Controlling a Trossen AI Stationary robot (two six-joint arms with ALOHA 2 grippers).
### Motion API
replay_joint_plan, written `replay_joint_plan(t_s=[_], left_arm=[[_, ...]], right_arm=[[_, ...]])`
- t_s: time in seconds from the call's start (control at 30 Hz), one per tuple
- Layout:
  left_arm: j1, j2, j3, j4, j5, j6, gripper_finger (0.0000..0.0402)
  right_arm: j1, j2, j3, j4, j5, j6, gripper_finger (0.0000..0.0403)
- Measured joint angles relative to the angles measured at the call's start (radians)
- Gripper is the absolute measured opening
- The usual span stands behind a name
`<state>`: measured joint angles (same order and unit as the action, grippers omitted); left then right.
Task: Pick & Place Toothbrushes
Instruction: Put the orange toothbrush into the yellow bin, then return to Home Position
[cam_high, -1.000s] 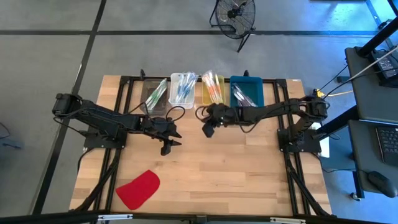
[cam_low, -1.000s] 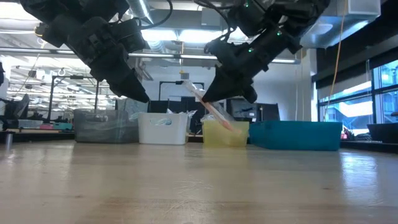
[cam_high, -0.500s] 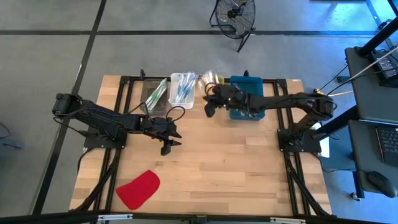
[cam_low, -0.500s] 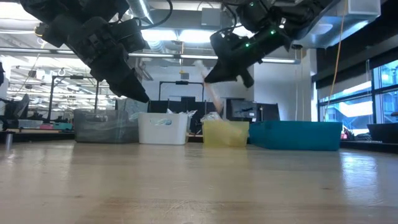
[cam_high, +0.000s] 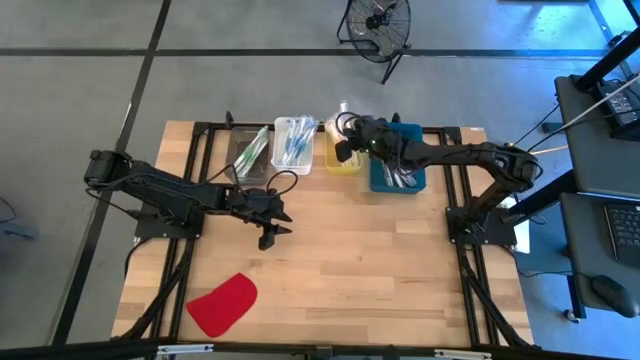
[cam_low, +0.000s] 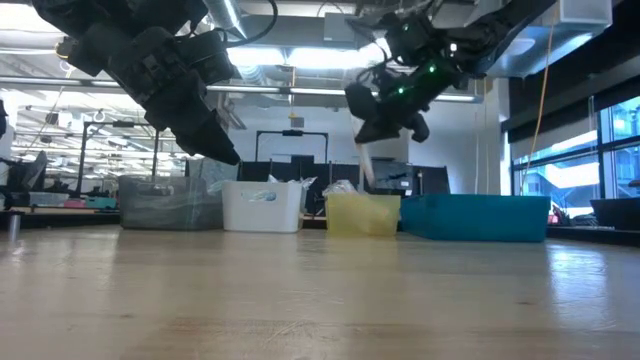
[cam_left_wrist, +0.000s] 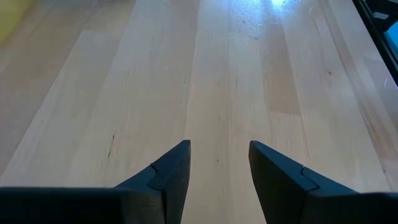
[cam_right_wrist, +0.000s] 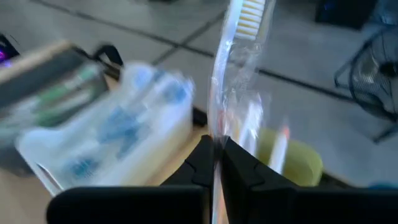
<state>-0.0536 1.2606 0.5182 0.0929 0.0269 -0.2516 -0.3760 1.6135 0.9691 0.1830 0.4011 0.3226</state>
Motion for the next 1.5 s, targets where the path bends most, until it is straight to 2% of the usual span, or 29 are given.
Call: replay_joint_plan(t_s=[0.17,0.53,1.03,1.17,1.33,1.5], left_arm=[[0.0,0.0,0.0,0.0,0.0,0.0,0.0157],[0.0,0.0,0.0,0.001,0.0,0.0,0.0155],[0.0,0.0,0.0,0.0,0.0,0.0,0.0153],[0.0,-0.004,0.0,0.0,0.0,0.0,0.015],[0.0,-0.043,0.0,-0.016,0.0,0.013,0.015],[0.0,-0.123,0.0,-0.061,0.0,0.047,0.0145]], right_arm=[[-0.031,0.043,0.0,-0.065,-0.013,0.043,0.0014],[-0.063,0.11,0.0,-0.063,-0.102,0.082,0.0015],[-0.079,0.176,0.0,-0.061,-0.121,0.089,0.0026],[-0.079,0.176,0.0,-0.053,-0.123,0.089,0.0047],[-0.079,0.171,0.0,-0.064,-0.138,0.089,0.0099],[-0.083,0.133,0.0,-0.081,-0.253,0.089,0.0147]])
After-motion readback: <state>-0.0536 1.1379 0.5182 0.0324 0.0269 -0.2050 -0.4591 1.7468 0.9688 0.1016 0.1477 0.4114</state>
